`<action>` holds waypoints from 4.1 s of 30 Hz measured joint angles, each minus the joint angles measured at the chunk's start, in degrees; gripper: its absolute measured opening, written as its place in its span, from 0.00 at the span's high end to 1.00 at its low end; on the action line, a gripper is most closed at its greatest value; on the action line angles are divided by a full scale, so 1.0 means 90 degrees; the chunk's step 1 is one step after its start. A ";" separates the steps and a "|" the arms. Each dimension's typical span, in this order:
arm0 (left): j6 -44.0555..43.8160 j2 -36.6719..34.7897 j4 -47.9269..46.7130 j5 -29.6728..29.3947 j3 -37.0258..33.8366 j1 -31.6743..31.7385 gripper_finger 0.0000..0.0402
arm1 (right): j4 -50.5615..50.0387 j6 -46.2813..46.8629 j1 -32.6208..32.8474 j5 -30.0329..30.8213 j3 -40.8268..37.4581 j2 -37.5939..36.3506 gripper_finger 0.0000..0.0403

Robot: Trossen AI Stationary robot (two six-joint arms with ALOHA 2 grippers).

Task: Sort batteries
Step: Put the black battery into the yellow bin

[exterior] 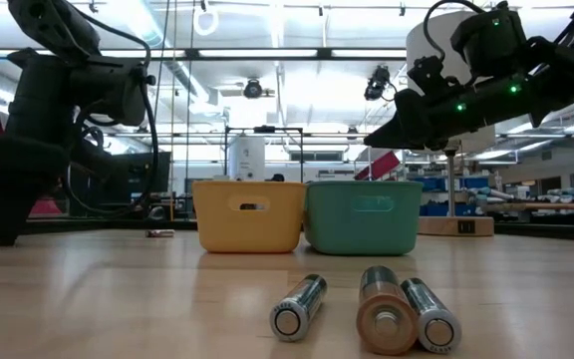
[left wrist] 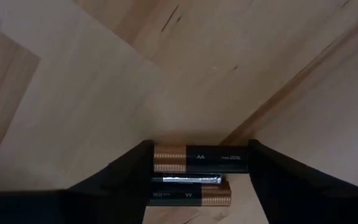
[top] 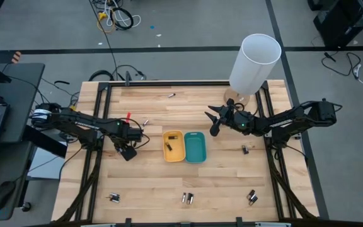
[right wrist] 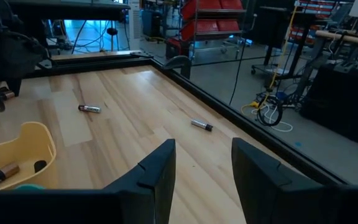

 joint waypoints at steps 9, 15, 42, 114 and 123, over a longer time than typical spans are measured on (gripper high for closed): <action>0.0705 0.0022 -0.0032 -0.0262 0.0719 0.0005 0.36 | 0.0000 0.0329 0.0000 0.0006 0.0000 0.0000 0.65; 0.1381 0.0022 0.0046 -0.0881 0.1416 0.0007 0.36 | -0.0260 0.0376 -0.0007 0.0028 0.0000 0.0000 0.65; 0.3575 0.1195 0.4095 -0.0876 0.1834 0.0010 0.32 | -0.0721 0.0750 -0.0044 0.0032 0.0000 0.0000 0.65; -0.1807 -0.0739 -0.0810 -0.0255 0.0176 -0.0677 0.13 | -0.0955 0.0513 -0.0160 0.0023 0.0000 0.0002 0.65; -0.1098 -0.0271 -0.0739 -0.0192 0.0176 -0.0656 0.05 | -0.0954 0.0515 -0.0163 -0.0060 0.0000 0.0002 0.65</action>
